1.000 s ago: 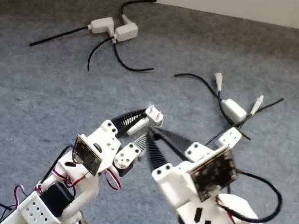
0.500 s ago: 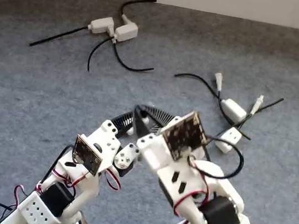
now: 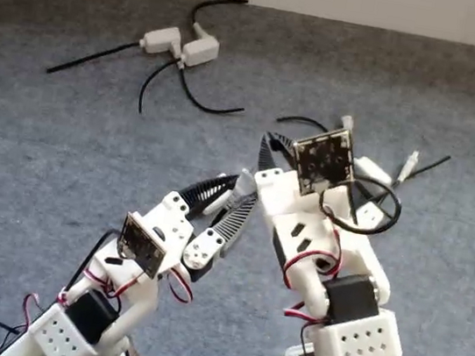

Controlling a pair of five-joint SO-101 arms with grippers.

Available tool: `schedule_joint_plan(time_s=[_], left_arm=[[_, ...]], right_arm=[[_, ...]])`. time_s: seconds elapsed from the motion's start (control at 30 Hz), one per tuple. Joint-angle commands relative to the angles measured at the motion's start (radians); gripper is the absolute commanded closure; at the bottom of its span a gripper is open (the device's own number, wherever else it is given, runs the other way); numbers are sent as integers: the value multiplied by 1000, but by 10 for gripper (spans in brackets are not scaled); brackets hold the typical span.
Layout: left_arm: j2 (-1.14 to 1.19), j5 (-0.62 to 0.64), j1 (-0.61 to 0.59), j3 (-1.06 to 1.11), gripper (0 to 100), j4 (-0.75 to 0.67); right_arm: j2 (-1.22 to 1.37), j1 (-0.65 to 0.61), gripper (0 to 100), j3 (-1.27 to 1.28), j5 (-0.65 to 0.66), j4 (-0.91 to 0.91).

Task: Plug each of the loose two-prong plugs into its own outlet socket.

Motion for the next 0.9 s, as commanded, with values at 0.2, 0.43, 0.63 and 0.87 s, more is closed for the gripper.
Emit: schedule_joint_plan(time_s=[0.2,0.43,0.63,0.87], left_arm=[[-2,3,2,16,994,-6],[-1,2,2,18,994,-6],[-1,2,2,18,994,-6],[-1,2,2,18,994,-6]], right_arm=[[16,41,991,-12,11,-18],[-16,2,991,-142,98,27],[-27,-182,991,-346,100,232],[-28,-211,991,-173,101,219]])
